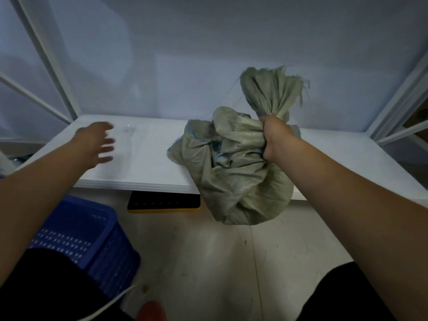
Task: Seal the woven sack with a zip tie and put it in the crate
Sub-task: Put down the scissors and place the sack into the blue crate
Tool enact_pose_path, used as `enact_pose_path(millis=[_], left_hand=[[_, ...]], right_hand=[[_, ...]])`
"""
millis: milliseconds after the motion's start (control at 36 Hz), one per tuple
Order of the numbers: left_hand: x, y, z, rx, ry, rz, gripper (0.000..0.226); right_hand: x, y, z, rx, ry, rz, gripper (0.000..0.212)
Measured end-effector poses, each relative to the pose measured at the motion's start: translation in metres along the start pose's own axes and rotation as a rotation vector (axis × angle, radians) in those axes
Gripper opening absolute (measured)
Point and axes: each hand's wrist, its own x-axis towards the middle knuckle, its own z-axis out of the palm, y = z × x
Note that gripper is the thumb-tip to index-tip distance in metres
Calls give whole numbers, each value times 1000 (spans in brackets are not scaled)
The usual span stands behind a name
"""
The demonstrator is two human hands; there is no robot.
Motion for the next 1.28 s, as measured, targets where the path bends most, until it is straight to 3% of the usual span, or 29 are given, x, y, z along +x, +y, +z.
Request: enact_pose_path(millis=[167,222,306,361,444,500,583,694,806,972,1083,1194,1278], left_hand=[[-56,22,66,413,-372,474,40],[-83,22,87,460,-543,468,55],[-106,17,121,293,-728,355,68],[-111,12,137,182,-649,273,65],[-111,14,144,161,-517,213,54],[-107,18,142,62,-476,172,53],[-102,22,138,-43,-335,168,45],[-95,29,129,-192,-137,188,36],[-91,39,119,-314,-213,68,39],[-107,38,124,-351,-276,-78,42],[-113,25,129,-390,-321,-141,49],[-128,18,132,-369,-349,-128,53],[-140,12,130,-393,-318,-38,54]], right_hand=[[-32,8,30,-169,-160,-126,44],[-38,12,42,-328,-174,-181,46],[-55,21,57,-760,-153,-428,29],[-64,27,61,-965,-118,-682,22],[-76,32,61,-1093,-166,-901,10],[-81,33,64,-1185,-219,-980,26],[-84,36,67,-1194,-295,-978,72],[-76,48,59,-1297,-284,-1095,79],[-65,48,48,-1357,-269,-951,101],[-45,52,33,-1186,-330,-840,117],[-44,65,18,-1189,-336,-847,113],[-56,74,2,-1114,-290,-847,82],[-74,79,-5,-1078,-218,-878,71]])
